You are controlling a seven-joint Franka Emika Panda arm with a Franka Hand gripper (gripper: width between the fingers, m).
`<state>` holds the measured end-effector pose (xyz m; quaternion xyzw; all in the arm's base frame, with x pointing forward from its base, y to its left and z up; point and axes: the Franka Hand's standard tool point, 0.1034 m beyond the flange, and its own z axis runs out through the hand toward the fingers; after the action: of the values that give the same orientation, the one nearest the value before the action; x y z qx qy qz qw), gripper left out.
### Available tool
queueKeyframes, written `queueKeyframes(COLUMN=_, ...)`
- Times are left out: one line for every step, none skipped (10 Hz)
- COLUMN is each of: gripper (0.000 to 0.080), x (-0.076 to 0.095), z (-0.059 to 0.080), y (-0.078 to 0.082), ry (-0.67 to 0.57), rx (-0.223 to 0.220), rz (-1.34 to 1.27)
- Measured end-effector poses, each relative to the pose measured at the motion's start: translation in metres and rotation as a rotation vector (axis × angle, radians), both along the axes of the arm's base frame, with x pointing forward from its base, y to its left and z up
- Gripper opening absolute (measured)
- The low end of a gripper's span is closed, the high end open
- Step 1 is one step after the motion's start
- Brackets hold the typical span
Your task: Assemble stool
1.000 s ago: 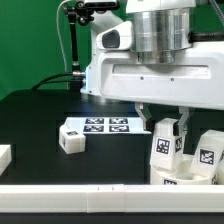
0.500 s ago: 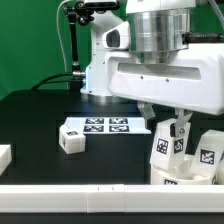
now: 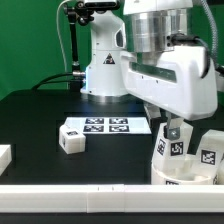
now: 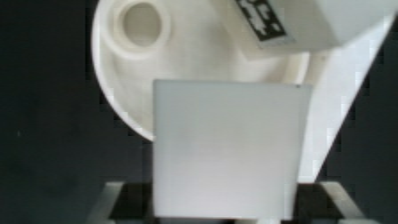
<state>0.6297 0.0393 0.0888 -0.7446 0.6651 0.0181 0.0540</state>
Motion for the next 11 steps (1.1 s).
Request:
queueKeyframes(gripper=0.0334, x=0.002, z=0.0, y=-0.001, ry=-0.012, rx=0.015, rz=-0.117)
queueKeyframes(gripper=0.0334, x=0.001, z=-0.001, y=0.0, ry=-0.026, rx=0.031, rz=-0.219)
queueKeyframes(gripper=0.0334, x=0.001, z=-0.001, y=0.002, ry=-0.028, rx=0.046, rz=-0.321)
queueKeyframes(gripper=0.0334, x=0.001, z=-0.001, y=0.005, ry=-0.027, rx=0.062, rz=-0.431)
queueKeyframes(gripper=0.0334, x=0.002, z=-0.001, y=0.006, ry=-0.026, rx=0.072, rz=-0.505)
queueKeyframes(gripper=0.0334, x=0.002, z=-0.001, y=0.006, ry=-0.014, rx=0.077, rz=-0.558)
queueKeyframes(gripper=0.0334, x=0.002, z=-0.001, y=0.007, ry=-0.009, rx=0.083, rz=-0.611)
queueKeyframes(gripper=0.0334, x=0.002, z=-0.001, y=0.007, ry=-0.003, rx=0.089, rz=-0.657)
queueKeyframes(gripper=0.0334, x=0.002, z=-0.001, y=0.008, ry=0.005, rx=0.1, rz=-0.722)
queueKeyframes(gripper=0.0334, x=0.002, z=-0.001, y=0.008, ry=0.007, rx=0.103, rz=-0.745)
queueKeyframes(gripper=0.0334, x=0.003, z=-0.001, y=0.009, ry=0.01, rx=0.114, rz=-0.772)
